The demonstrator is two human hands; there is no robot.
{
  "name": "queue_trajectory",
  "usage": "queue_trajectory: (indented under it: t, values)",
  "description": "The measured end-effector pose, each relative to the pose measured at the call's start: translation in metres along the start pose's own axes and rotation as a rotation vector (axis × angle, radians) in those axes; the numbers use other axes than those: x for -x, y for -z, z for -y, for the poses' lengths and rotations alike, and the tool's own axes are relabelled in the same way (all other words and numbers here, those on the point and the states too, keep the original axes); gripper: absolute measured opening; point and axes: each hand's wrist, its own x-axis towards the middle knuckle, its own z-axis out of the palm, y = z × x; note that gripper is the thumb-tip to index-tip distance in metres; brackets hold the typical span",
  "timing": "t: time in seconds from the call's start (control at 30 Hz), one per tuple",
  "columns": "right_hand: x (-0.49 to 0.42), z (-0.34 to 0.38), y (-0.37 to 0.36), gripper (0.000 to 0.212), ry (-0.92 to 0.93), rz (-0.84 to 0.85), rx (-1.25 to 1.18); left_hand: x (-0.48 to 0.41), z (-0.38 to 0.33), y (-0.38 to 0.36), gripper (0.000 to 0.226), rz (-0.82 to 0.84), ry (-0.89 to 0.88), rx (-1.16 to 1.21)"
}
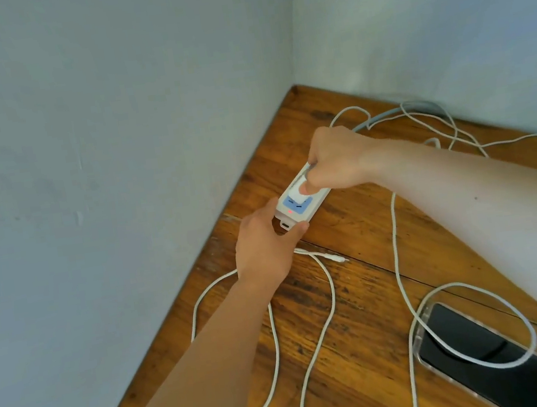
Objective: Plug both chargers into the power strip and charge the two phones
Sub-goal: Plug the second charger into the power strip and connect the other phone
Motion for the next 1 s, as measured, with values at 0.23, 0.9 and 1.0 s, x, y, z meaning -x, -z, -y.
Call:
queue_trajectory:
  t: [0.23,0.9,1.0]
  values:
    - [-0.002,0.027,0.000,0.043,0.052,-0.001,0.076,0.000,0.003,0.000,0.067,-0.020,0.003,0.017]
    - [0.006,0.044,-0.003,0.016,0.116,0.012,0.237,0.001,0.003,0.003,0.066,0.022,0.048,0.101]
    - [0.014,0.042,-0.006,0.013,0.140,-0.007,0.271,0.001,0.002,0.005,0.066,0.029,0.046,0.104]
